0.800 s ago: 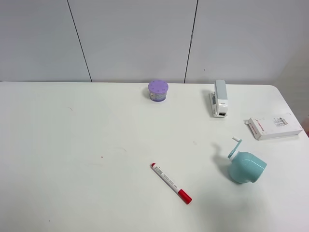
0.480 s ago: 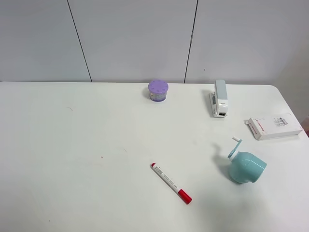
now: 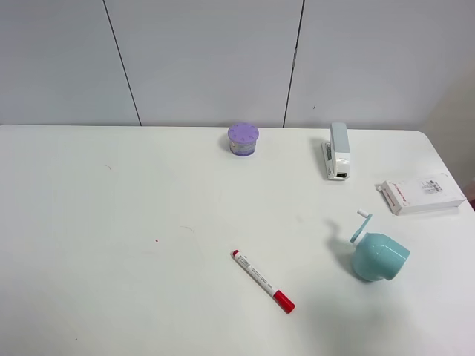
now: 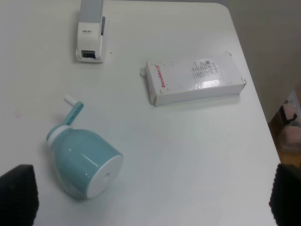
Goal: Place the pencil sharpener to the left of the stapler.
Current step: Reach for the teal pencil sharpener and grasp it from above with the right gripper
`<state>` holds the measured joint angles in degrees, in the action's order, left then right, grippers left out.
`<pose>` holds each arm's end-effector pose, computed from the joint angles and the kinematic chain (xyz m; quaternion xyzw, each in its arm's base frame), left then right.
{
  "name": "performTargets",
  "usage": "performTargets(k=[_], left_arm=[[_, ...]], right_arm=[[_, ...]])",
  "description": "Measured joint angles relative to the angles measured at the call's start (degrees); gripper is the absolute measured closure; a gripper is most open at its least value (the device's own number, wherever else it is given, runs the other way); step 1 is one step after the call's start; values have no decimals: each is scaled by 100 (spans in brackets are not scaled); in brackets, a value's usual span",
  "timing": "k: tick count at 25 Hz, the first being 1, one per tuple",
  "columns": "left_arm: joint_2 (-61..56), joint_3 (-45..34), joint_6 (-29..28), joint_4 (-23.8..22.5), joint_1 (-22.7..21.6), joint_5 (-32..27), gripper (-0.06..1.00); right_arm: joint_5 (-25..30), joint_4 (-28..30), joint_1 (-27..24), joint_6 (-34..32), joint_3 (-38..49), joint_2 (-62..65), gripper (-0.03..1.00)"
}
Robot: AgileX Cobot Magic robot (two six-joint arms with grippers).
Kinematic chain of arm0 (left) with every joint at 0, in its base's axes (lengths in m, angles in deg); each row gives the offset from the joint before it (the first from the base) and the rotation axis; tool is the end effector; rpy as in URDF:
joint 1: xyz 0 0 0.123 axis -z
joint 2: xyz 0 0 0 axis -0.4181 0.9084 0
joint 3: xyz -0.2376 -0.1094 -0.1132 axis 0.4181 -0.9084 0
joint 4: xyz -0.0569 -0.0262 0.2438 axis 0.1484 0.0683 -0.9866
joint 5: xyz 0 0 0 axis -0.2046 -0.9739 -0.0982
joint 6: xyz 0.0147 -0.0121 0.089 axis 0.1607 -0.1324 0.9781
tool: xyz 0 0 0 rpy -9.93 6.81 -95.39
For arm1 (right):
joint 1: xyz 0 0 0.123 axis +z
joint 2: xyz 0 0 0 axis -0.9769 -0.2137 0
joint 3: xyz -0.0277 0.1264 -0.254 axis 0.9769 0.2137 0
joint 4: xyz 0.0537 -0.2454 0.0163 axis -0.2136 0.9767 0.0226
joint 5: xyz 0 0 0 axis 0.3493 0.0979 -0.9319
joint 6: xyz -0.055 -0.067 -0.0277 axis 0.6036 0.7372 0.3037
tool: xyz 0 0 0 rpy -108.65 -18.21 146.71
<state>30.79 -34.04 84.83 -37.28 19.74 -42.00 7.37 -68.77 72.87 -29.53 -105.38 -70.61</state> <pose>-0.0066 -0.0002 0.2806 -0.0267 0.8458 0.0324 0.5319 -0.0046 0.0004 0.2757 0.0235 0.8531 -0.0292 0.5204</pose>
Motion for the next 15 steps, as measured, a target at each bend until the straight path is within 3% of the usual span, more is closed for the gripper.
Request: performTargets(k=[10, 15], left_arm=[[0, 0, 0, 0, 0, 0, -5], [0, 0, 0, 0, 0, 0, -5]], right_arm=[[6, -46, 50, 62, 0, -142, -2], [471, -399, 67, 303, -436, -1430, -2]])
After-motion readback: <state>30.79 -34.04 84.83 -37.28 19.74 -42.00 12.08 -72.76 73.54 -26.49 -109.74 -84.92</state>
